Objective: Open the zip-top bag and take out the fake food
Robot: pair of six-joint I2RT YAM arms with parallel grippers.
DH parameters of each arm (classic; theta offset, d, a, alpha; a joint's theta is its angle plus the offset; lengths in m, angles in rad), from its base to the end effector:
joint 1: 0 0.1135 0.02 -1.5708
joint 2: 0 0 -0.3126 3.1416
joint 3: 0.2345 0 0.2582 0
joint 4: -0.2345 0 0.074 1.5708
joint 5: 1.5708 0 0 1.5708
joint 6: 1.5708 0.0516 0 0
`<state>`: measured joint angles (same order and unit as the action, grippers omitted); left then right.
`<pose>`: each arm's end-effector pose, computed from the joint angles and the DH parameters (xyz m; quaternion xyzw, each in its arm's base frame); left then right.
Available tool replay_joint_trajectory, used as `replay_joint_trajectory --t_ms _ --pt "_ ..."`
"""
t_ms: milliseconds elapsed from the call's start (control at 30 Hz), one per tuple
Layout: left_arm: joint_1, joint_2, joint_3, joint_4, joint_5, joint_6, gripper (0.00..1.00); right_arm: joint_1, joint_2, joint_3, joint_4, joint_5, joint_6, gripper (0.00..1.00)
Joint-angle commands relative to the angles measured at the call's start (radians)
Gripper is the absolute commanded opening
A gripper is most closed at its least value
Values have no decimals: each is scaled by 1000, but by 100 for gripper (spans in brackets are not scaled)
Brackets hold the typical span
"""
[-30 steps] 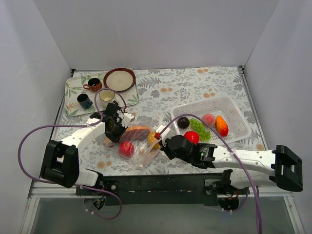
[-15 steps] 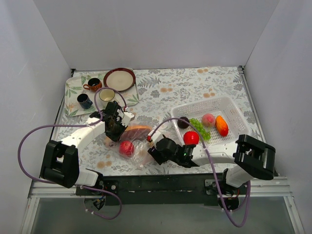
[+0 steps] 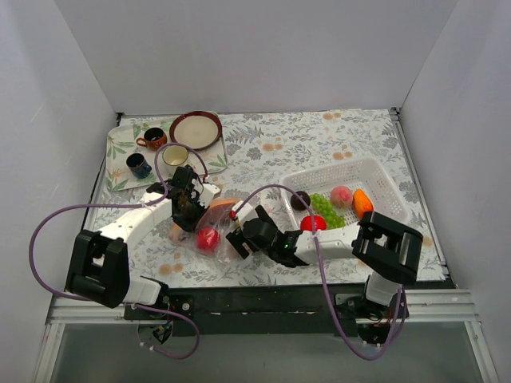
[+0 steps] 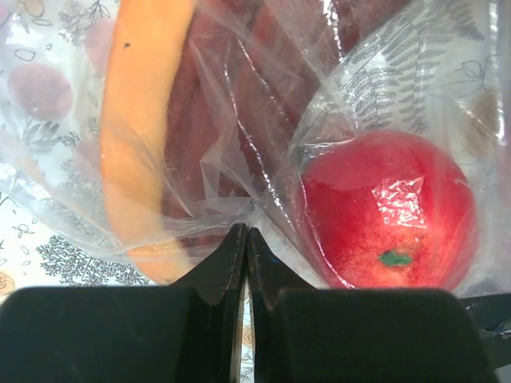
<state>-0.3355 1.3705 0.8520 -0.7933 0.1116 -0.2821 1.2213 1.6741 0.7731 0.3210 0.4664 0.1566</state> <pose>0.2226 -0.0837 0.2264 0.0336 0.9895 -0.0919 0.1060 0.1436 0.3262 0.1990 -0.3398 0.7933 0.1371 0.4863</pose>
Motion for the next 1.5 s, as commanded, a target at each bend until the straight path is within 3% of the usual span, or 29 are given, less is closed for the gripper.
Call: replay_joint_trajectory --t_ms 0,333,367,400,500,600,700,933,967,1000,1167,1267,1300,1467 --pt "3 -39 1 -6 17 26 0 -19 71 78 79 51 -12 99" --pt "3 -54 2 -37 42 73 0 -88 159 129 173 -11 -22 96" --pt "3 -56 -1 -38 39 73 0 -91 162 129 184 -38 -26 92" --pt "3 -57 -2 -41 37 75 0 -94 162 132 197 -60 -32 79" --pt "4 -60 -7 -40 31 72 0 -100 157 144 182 -127 -29 55" --pt "4 -60 -8 -37 25 66 0 -100 118 108 179 -156 -22 37" --pt "4 -56 -14 -29 23 60 0 -101 55 42 198 -170 -12 28" --pt "4 -40 -13 -18 17 49 0 -100 -134 -105 191 -154 11 19" --pt "3 -36 -11 -14 16 49 0 -100 -143 -115 194 -147 11 14" --pt "3 -33 -10 -12 8 49 0 -98 -146 -118 188 -141 9 2" --pt "4 -30 8 -6 3 34 0 -101 -111 -104 158 -135 21 1" --pt "3 -34 76 -35 11 20 0 -101 -65 -80 145 -150 20 20" --pt "4 -37 100 -46 11 8 0 -105 -56 -77 150 -150 20 31" --pt "4 -39 310 -170 58 -5 0 -105 -17 -55 162 -160 20 43"
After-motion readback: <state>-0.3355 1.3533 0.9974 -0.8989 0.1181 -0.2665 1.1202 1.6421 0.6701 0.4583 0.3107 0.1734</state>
